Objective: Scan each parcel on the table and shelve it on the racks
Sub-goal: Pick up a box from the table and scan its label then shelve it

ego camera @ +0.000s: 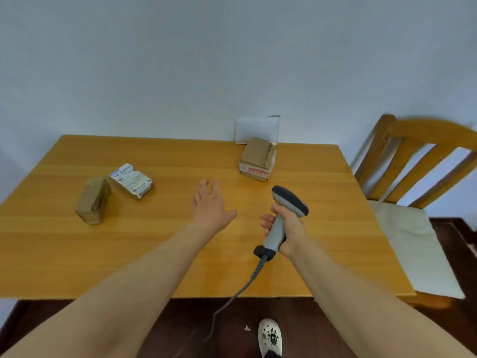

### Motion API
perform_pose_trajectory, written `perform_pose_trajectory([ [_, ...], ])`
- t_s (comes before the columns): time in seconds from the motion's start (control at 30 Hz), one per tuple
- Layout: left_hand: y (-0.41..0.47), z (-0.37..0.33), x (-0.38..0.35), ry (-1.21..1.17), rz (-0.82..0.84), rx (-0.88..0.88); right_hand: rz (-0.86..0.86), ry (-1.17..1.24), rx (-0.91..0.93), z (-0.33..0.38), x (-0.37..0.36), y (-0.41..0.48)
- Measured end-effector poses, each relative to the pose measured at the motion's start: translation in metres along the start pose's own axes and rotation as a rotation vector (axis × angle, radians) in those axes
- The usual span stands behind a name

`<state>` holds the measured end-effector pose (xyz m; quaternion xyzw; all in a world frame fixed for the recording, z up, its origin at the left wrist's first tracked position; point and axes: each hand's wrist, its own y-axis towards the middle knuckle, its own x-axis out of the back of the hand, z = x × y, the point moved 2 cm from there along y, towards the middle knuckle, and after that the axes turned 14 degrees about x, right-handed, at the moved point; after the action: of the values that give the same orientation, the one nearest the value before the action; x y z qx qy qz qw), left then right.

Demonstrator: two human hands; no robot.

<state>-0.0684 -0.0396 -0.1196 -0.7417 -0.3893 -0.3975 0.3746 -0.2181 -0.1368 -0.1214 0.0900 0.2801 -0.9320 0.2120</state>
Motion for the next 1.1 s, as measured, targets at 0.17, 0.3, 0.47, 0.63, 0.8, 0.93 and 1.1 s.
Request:
perform_pose_trajectory([
  [0.17,0.049,-0.046,-0.023,0.025,0.045,0.042,0.003,0.022,-0.049,0.017,0.007,0.078],
  [0.3,0.096,-0.092,-0.046,0.039,0.060,0.107,0.018,0.046,-0.127,0.031,0.012,0.140],
  [0.47,0.153,-0.149,-0.082,0.039,0.079,0.222,0.010,0.109,-0.219,0.043,0.022,0.208],
  [0.63,0.191,-0.176,-0.108,0.114,0.124,0.329,-0.004,0.176,-0.283,0.043,0.035,0.248],
  [0.8,0.203,-0.174,-0.112,0.080,0.098,0.379,0.011,0.166,-0.328,0.035,0.041,0.264],
  [0.93,0.192,-0.147,-0.100,-0.383,0.209,0.519,0.016,0.153,-0.328,0.037,0.030,0.258],
  [1.1,0.137,-0.113,-0.057,-1.235,0.636,0.627,0.062,0.097,-0.325,0.041,-0.001,0.231],
])
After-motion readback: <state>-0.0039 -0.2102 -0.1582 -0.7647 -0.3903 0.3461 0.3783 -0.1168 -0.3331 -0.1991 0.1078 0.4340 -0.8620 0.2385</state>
